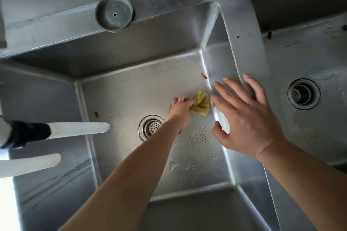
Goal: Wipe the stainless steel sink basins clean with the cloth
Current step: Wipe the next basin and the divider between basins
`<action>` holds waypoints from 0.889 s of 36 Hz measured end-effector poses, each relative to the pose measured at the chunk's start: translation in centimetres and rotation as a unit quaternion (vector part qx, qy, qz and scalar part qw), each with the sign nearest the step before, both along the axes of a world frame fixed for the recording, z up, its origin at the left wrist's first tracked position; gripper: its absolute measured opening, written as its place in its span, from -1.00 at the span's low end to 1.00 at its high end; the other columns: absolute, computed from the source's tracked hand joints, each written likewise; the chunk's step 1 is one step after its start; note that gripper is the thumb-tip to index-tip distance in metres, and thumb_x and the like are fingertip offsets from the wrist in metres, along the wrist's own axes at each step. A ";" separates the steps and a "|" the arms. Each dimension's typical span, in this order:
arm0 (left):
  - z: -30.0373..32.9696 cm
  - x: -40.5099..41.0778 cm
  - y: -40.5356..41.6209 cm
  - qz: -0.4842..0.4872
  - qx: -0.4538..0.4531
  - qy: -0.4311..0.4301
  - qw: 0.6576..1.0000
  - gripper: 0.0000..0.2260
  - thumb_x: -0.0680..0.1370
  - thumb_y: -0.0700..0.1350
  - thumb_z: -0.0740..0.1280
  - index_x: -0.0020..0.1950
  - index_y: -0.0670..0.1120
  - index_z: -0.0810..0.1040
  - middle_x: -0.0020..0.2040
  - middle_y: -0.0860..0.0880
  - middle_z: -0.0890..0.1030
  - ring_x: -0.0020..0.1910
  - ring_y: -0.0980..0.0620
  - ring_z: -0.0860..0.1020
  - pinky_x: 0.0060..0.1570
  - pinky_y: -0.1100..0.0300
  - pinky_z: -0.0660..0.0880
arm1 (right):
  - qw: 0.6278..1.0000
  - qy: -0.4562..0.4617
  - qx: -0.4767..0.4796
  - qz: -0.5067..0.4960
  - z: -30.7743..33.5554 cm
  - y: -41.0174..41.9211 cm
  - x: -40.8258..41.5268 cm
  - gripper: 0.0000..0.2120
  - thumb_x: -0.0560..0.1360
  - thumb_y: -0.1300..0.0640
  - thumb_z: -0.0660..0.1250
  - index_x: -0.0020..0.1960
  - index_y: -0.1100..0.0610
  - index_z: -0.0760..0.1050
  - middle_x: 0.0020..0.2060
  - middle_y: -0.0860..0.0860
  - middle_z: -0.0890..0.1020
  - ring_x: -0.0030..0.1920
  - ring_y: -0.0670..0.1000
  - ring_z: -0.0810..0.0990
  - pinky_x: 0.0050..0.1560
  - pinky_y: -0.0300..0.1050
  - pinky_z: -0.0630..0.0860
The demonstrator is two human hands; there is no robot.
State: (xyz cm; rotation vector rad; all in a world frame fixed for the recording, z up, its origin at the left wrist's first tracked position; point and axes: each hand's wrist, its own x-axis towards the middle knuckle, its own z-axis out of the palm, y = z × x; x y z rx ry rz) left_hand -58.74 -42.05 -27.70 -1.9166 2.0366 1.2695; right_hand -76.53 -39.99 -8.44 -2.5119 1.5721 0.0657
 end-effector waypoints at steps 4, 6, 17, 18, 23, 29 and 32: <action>0.7 1.0 2.8 -0.039 0.070 0.013 0.997 -0.60 0.55 -0.26 0.20 0.29 0.10 0.56 0.18 0.03 0.42 0.22 -0.01 0.33 0.25 -0.02 0.44 | 1.000 0.002 -0.006 0.000 0.1 0.0 0.1 -0.50 0.40 -0.07 0.26 0.22 0.20 0.57 0.36 0.09 0.52 0.46 0.13 0.38 0.49 0.29 0.13; 1.1 1.3 3.4 -0.037 0.104 0.025 0.994 -0.62 0.56 -0.27 0.20 0.28 0.05 0.59 0.13 0.00 0.45 0.14 -0.03 0.43 0.14 -0.04 0.52 | 1.000 0.000 -0.012 -0.002 0.0 0.0 0.1 -0.51 0.40 -0.07 0.25 0.20 0.21 0.58 0.35 0.09 0.54 0.45 0.14 0.40 0.49 0.28 0.14; 3.1 1.8 -3.8 0.388 -0.086 0.080 0.914 -0.55 0.51 -0.36 0.18 0.37 -0.13 0.54 0.15 -0.19 0.48 0.10 -0.14 0.51 0.20 0.26 0.37 | 1.000 -0.005 -0.002 -0.010 0.0 -0.1 0.1 -0.49 0.38 -0.06 0.27 0.21 0.22 0.58 0.32 0.10 0.55 0.42 0.14 0.43 0.50 0.27 0.14; 2.9 1.5 -4.8 0.381 -0.101 0.079 0.916 -0.55 0.53 -0.36 0.17 0.38 -0.14 0.53 0.16 -0.18 0.47 0.12 -0.13 0.50 0.20 0.30 0.34 | 1.000 -0.006 0.001 -0.011 0.0 -0.1 0.1 -0.49 0.38 -0.06 0.27 0.21 0.22 0.57 0.32 0.10 0.55 0.42 0.14 0.43 0.49 0.27 0.14; 1.8 -0.9 -9.1 0.144 -0.165 0.024 0.975 -0.47 0.51 -0.36 0.13 0.44 -0.02 0.47 0.20 -0.13 0.43 0.17 -0.15 0.35 0.19 0.14 0.36 | 1.000 -0.006 0.014 -0.012 0.1 -0.1 0.1 -0.48 0.36 -0.07 0.30 0.21 0.22 0.57 0.31 0.09 0.56 0.42 0.13 0.42 0.50 0.26 0.13; 0.4 -2.6 -11.9 -0.063 -0.129 -0.138 0.980 -0.47 0.57 -0.29 0.16 0.48 0.13 0.32 0.34 -0.10 0.30 0.33 -0.18 0.27 0.26 -0.03 0.39 | 0.999 0.003 0.032 -0.012 0.2 -0.2 0.0 -0.48 0.38 -0.08 0.27 0.20 0.22 0.58 0.28 0.11 0.59 0.40 0.14 0.44 0.50 0.26 0.13; 0.1 -2.1 -12.1 -0.097 -0.152 -0.191 0.965 -0.50 0.57 -0.27 0.18 0.48 0.07 0.31 0.34 -0.15 0.29 0.29 -0.21 0.30 0.21 -0.02 0.42 | 0.999 -0.005 0.030 -0.014 0.1 -0.2 0.0 -0.49 0.38 -0.08 0.27 0.19 0.22 0.58 0.27 0.10 0.59 0.39 0.13 0.46 0.51 0.25 0.14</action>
